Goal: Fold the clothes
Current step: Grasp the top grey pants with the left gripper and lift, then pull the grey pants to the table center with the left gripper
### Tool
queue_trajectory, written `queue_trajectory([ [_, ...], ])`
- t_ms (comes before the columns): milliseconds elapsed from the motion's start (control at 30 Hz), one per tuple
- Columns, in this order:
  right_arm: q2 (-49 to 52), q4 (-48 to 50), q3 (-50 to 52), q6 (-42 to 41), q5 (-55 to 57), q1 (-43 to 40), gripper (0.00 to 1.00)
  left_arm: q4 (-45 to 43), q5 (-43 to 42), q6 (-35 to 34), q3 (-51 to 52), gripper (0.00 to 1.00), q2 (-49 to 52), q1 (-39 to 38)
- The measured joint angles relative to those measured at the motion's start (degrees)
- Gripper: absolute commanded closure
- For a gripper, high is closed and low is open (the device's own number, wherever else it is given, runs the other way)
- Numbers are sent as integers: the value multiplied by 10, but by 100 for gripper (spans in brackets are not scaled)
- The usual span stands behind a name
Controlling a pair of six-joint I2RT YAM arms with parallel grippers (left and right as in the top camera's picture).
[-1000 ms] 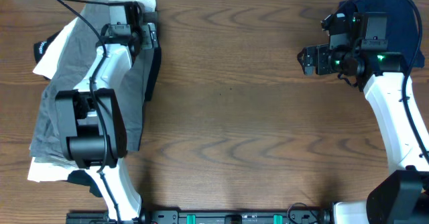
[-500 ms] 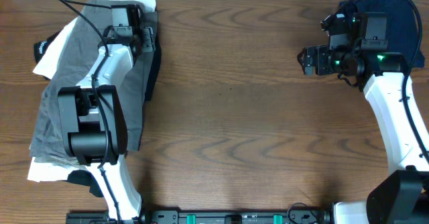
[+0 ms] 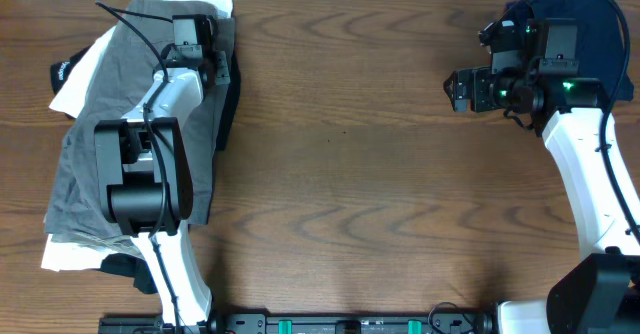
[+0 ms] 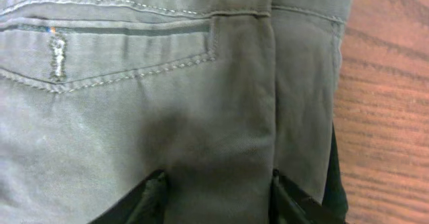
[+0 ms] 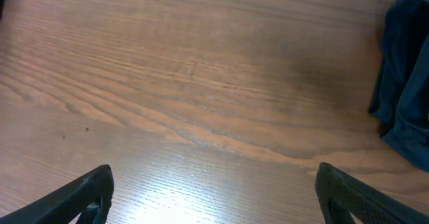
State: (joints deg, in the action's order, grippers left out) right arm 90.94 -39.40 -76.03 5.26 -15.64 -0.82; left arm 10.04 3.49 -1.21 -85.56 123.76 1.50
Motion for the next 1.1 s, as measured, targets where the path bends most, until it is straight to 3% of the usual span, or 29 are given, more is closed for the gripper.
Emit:
queue_trajectory([
  [133, 0, 0, 0, 0, 0, 0, 5, 0, 1, -1, 0, 70, 0, 0],
  [267, 0, 0, 0, 0, 0, 0, 5, -1, 2, -3, 0, 92, 0, 0],
  [533, 0, 0, 0, 0, 0, 0, 6, 9, 4, 0, 0, 94, -26, 0],
  [833, 0, 4, 0, -2, -3, 0, 12, 97, 13, -15, 0, 94, -207, -8],
  [1100, -2, -3, 0, -17, -5, 0, 13, 129, -32, -20, 0, 94, -304, -84],
])
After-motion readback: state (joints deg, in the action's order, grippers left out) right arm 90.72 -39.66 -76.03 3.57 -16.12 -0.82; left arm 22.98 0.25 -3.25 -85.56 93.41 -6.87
